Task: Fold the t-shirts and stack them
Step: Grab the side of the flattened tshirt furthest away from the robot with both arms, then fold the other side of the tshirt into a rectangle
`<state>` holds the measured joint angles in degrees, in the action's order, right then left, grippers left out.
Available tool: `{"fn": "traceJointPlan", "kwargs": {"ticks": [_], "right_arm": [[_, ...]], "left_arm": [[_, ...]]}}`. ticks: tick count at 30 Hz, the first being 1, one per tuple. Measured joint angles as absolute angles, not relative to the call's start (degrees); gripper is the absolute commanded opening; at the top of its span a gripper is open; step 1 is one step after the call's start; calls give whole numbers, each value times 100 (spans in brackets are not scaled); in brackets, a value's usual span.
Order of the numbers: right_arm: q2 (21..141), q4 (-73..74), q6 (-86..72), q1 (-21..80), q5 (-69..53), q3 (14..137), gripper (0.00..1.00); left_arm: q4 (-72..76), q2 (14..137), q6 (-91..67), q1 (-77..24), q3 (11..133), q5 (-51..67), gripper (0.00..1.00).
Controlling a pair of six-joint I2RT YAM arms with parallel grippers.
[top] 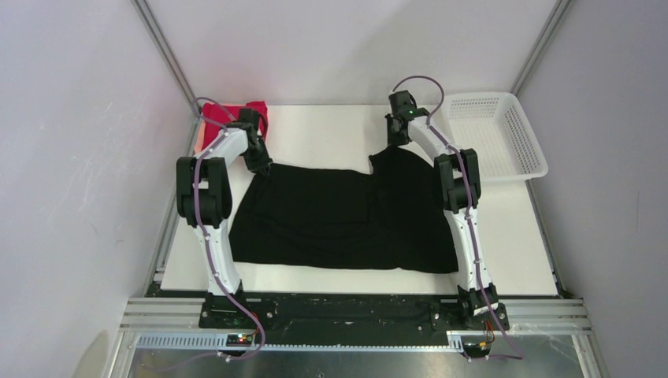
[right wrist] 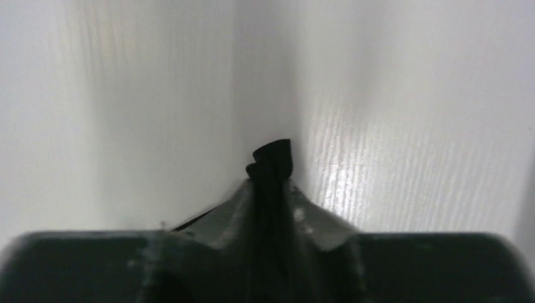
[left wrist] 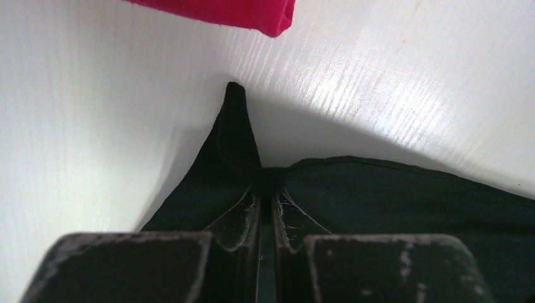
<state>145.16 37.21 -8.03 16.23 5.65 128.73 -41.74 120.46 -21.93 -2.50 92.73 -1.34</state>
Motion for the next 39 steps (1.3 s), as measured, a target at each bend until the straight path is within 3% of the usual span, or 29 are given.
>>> {"fn": "traceJointPlan", "kwargs": {"ticks": [2,8,20,39], "right_arm": [[14431,3708,-794,1623,582,12728,0],[14188,3597,-633,1647,738,12383,0],[11170,2412,-449,2067,692,9113,0],[8062,2591,-1035,2888,1374,6611,0]], "left_arm": [[-4174,12044,-2196,-250,9273,-134,13],[-4174,12044,-2204,-250,9273,-132,8],[-4106,11673,-2397,-434,8954,-473,4],[-2921,9391,-2818,-611,6202,-972,8]]}}
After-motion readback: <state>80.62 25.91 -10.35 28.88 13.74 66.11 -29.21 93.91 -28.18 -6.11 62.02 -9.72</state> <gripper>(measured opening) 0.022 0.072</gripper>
